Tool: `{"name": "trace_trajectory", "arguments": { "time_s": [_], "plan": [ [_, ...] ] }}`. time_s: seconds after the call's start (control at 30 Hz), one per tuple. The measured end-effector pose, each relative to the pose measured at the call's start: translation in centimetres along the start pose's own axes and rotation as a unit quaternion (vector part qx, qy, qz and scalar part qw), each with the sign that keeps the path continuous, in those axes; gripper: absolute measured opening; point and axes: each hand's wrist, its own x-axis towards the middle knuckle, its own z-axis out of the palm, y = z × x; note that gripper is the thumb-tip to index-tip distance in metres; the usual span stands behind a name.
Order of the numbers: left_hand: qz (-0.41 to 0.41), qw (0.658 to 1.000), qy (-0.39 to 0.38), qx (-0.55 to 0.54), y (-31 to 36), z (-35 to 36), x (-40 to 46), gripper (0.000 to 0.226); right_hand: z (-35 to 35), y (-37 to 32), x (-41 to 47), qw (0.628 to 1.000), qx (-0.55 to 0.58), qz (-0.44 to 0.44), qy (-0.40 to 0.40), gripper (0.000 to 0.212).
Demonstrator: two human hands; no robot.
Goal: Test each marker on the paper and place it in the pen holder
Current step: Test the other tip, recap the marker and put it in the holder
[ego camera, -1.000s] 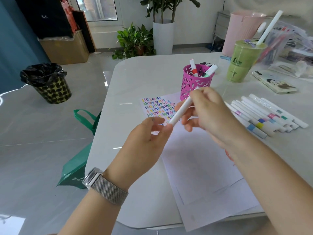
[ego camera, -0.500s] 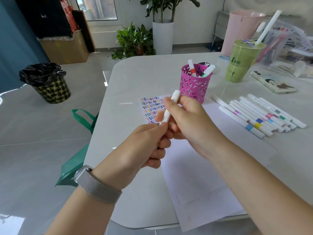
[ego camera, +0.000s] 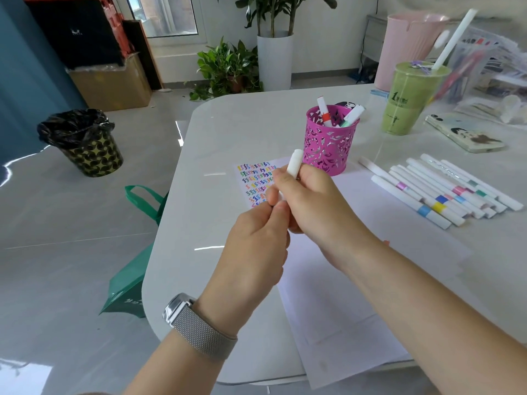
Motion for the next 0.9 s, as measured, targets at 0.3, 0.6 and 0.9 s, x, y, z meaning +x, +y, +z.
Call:
{"name": "trace_trajectory", "arguments": {
  "time_s": [0.3,0.6,0.9],
  "plan": [
    [-0.020,1.000,0.018,0.015,-0.4,-0.5,0.2,0.032,0.5,0.0,-0.5,0.998,0.056,0.042,-0.005,0.032],
    [-0.031,0.999,-0.018,-0.010,-0.2,-0.5,0.1,0.031,0.6,0.0,-0.5,0.996,0.076,0.037,0.024,0.029],
    [-0.022,0.998,0.017,0.054,-0.1,-2.5,0.5,0.029,-0.7,-0.7,0.3,0.978,0.202,-0.011,0.050,0.016]
  ]
}}
